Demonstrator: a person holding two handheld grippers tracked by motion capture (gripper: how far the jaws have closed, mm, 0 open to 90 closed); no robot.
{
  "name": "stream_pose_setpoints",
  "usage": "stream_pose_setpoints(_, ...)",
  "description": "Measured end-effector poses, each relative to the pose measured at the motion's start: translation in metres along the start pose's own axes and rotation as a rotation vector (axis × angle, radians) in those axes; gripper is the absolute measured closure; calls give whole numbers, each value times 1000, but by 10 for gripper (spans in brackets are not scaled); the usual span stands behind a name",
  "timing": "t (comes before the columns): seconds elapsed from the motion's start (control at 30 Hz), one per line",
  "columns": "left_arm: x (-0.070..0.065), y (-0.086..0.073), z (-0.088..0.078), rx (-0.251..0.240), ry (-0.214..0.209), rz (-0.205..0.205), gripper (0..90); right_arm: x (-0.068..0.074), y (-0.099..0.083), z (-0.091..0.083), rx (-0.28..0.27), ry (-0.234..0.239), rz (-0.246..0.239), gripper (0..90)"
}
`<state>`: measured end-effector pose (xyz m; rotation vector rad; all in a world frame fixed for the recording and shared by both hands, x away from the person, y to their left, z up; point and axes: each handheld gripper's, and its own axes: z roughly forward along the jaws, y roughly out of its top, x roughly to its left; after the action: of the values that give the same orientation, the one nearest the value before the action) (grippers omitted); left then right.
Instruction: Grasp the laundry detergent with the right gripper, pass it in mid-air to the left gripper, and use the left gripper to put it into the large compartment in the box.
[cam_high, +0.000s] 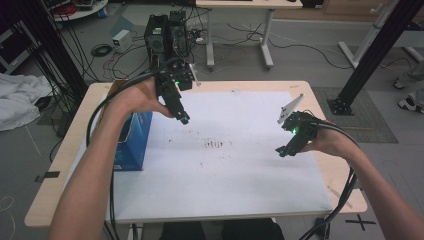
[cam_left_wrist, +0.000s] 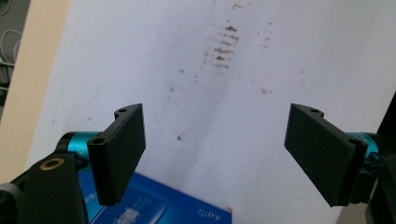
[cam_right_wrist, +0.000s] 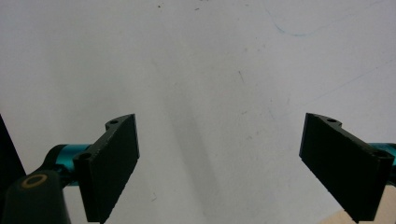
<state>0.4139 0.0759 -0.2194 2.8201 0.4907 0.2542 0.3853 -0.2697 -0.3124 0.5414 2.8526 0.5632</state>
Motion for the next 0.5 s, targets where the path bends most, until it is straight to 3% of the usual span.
stream_pose_setpoints(0.33, -21, 10, 40, 7, -80, 33, 207, 0, -1, -2, 4, -3, -2, 111)
stream_pose_setpoints(0.5, -26, 9, 50, 12, -101, 41, 207, 1, 0, -6, 5, -2, -8, 111)
